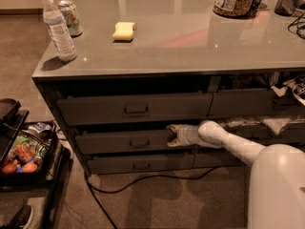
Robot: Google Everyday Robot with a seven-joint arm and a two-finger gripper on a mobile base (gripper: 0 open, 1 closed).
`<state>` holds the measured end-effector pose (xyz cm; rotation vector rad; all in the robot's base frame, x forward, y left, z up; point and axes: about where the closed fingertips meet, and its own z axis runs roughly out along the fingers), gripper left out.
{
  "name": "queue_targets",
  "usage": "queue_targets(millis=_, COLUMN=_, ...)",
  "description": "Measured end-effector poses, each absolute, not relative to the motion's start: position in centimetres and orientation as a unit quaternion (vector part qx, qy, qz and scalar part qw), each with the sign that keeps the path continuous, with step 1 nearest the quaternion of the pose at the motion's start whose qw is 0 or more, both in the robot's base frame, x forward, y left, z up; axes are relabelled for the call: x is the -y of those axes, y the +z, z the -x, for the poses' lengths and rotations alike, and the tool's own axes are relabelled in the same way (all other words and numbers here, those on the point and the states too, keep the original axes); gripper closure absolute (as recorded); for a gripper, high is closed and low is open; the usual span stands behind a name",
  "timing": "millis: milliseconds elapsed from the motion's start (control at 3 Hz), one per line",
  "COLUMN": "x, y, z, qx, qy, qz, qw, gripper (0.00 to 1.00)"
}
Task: Open middle drawer
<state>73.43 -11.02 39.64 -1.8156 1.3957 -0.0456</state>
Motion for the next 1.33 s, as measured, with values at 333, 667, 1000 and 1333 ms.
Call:
queue_targets(millis=333, x=11.0, y=39.6, z=-73.4, qx=-0.555, qy=-0.018, qz=0.722, qw=0.413, gripper=0.88)
queue_targets(millis=667, x=11.1, y=39.9, z=-73.6, qx=-0.555, qy=-0.018, qz=0.722, qw=0.413, gripper=1.0)
queue_targets(millis=1000, x=11.1, y=40.2, z=-73.5, qx=-0.555, qy=-0.017, qz=0.723, qw=0.41, gripper=1.0)
queue_targets(millis=1333, x=11.0, y=40.8, z=-72.8, qx=-0.556, qy=-0.011, qz=0.727, qw=0.401, gripper=1.0)
